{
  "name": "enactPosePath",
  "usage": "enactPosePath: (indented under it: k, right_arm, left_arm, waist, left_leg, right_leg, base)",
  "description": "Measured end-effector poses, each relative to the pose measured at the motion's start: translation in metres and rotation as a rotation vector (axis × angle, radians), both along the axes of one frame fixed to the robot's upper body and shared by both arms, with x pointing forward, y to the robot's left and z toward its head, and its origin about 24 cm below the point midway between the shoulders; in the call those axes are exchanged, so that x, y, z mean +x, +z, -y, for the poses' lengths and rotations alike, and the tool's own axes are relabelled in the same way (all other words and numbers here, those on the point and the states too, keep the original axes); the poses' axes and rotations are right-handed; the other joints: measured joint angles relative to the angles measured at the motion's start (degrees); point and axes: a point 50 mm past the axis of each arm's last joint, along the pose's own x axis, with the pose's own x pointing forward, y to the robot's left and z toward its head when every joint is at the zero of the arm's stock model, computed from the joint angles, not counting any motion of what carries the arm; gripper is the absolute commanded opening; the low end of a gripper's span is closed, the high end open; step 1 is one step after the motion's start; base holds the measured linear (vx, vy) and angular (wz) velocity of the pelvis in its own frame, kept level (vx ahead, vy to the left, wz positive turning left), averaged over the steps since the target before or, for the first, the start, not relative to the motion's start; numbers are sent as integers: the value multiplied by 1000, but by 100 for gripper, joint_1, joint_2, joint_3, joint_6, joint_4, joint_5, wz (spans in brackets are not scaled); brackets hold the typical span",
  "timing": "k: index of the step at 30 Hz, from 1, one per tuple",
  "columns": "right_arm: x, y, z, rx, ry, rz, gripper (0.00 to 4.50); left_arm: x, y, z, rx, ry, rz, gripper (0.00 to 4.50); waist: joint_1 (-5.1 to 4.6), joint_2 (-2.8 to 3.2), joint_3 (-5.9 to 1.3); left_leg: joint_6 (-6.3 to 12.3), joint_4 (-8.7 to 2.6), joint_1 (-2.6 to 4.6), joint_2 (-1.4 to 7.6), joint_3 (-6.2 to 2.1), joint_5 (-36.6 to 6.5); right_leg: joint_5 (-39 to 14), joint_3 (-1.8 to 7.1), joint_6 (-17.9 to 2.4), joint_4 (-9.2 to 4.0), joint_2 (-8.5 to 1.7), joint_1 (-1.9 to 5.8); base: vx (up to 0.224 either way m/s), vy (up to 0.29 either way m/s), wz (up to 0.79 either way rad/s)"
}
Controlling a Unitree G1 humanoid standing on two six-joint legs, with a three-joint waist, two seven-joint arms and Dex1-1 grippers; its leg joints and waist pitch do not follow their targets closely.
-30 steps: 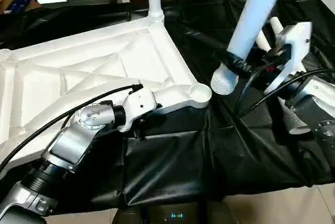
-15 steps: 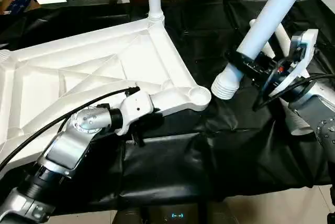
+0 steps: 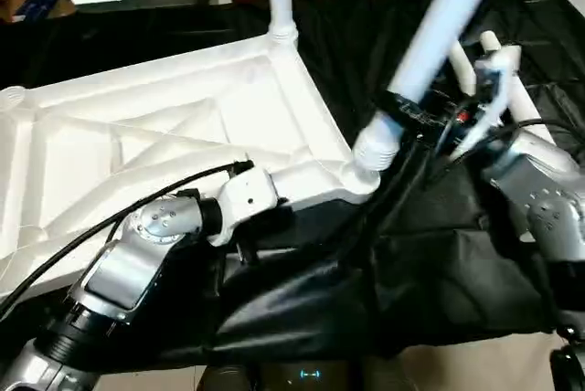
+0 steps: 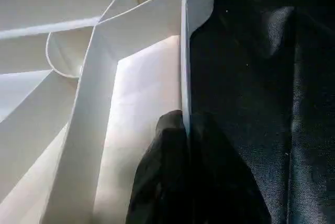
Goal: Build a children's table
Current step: Insert table leg to table base
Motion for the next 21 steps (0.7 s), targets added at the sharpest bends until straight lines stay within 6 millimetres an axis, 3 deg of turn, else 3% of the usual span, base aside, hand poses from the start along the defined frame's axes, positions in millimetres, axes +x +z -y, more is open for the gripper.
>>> enactPosePath:
  k: [9, 21]
  right_arm:
    - [-2, -12, -9, -46, 109, -53, 182]
    - [-1, -25, -4, -24, 81, -95, 182]
  left_arm:
    - [1, 1, 1, 1, -8, -1, 0]
    - [2, 3, 1, 5, -21, -6, 0]
  waist:
    - [6, -20, 6]
    - [5, -20, 6]
  left_leg:
    - [0, -7, -1, -1, 2, 1]
    - [-25, -27, 1, 0, 1, -14]
  right_leg:
    - [-5, 0, 6, -3, -4, 1]
    - [-11, 1, 16, -16, -5, 5]
  base:
    - [0, 0, 0]
    - [0, 0, 0]
